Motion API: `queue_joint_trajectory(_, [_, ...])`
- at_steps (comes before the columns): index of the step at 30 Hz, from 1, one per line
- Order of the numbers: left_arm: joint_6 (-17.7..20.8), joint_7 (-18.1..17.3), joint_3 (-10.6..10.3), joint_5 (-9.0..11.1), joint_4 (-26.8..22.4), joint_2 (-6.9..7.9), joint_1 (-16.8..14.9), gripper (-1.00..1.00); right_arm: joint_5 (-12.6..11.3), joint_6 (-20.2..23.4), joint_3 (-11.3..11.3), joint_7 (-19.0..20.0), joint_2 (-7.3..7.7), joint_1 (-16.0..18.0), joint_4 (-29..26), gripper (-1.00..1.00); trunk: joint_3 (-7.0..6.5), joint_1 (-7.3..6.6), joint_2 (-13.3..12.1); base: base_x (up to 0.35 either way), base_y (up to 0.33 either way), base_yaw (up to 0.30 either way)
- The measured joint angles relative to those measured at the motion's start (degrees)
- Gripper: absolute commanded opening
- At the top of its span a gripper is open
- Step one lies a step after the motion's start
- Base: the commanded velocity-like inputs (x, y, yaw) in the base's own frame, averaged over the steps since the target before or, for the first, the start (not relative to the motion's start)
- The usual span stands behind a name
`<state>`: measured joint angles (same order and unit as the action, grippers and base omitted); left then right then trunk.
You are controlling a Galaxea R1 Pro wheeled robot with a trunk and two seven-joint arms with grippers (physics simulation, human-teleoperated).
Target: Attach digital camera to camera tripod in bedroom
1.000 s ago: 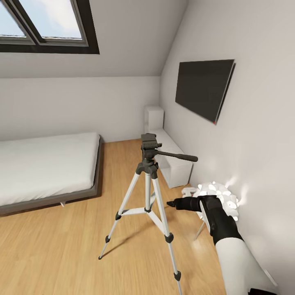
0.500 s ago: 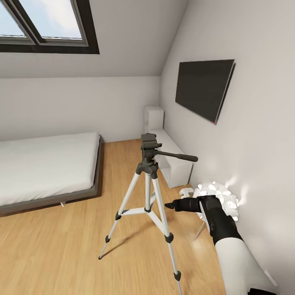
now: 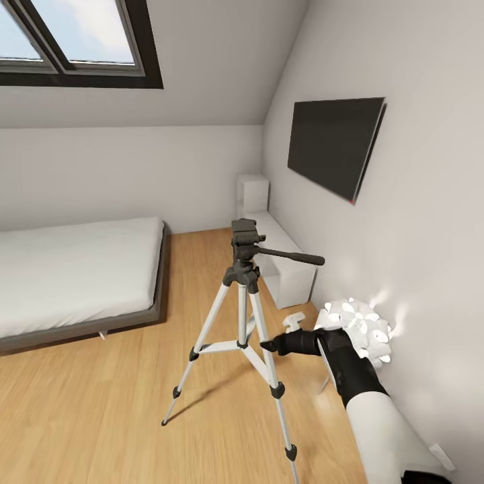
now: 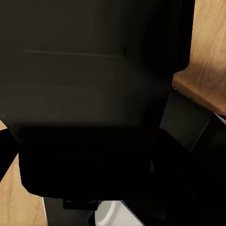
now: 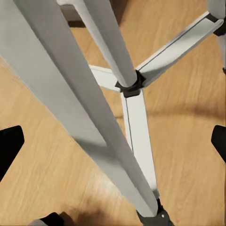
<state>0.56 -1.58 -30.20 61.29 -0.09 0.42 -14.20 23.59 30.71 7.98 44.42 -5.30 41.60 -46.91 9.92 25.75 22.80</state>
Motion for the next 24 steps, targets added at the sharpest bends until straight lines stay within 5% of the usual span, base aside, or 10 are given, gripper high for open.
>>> queue_joint_trajectory(24, [0.00,-0.01,-0.01,0.00,-0.01,0.00,0.00,-1.00,-0.43,-3.08,-1.64,-1.22,-0.31,0.00,1.73,1.00,0.00,0.00,0.00,0.000,0.000,0.000])
